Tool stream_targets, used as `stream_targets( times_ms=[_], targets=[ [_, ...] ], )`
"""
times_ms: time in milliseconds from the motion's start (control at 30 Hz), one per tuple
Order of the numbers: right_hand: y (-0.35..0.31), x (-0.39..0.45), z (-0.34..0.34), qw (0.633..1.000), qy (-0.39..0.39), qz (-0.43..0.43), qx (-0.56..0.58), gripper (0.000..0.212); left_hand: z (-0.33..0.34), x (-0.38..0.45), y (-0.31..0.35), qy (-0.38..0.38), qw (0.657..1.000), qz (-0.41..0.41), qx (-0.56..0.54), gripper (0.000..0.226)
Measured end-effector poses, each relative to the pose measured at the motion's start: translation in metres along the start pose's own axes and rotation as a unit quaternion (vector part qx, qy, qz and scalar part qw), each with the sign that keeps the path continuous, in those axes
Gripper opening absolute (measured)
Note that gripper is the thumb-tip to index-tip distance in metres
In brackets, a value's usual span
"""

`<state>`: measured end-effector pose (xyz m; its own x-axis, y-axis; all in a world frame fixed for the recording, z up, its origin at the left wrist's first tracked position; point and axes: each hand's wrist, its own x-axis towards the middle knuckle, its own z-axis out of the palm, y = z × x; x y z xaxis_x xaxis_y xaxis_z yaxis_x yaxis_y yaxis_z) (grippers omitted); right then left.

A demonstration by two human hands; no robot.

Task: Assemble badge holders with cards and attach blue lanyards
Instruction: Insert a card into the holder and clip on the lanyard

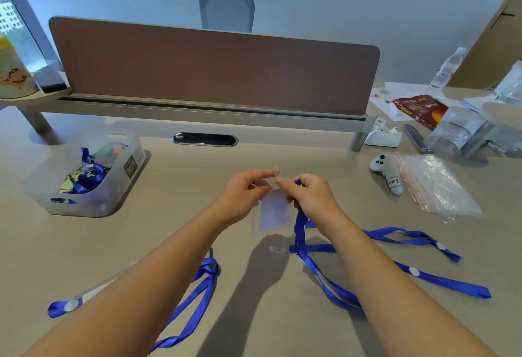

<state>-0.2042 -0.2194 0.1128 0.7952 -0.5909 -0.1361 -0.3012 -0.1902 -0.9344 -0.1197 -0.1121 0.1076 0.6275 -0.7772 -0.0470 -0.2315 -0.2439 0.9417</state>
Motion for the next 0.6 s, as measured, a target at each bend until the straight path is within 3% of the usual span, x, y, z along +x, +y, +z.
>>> stream_targets(
  times_ms=[200,333,600],
  targets=[
    [-0.002,0.000,-0.001,0.993,-0.031,0.042,0.108,0.023,-0.005,0.001,-0.006,0.059,0.989,0.062,0.123,0.037],
    [-0.004,0.000,0.002,0.992,-0.027,0.045,0.114,0.022,-0.007,-0.001,-0.006,0.103,0.972,0.095,0.187,0.036],
    [-0.009,0.000,0.009,0.985,-0.033,0.067,0.154,0.030,-0.011,-0.006,-0.009,0.093,0.937,0.162,0.296,0.040]
  ],
)
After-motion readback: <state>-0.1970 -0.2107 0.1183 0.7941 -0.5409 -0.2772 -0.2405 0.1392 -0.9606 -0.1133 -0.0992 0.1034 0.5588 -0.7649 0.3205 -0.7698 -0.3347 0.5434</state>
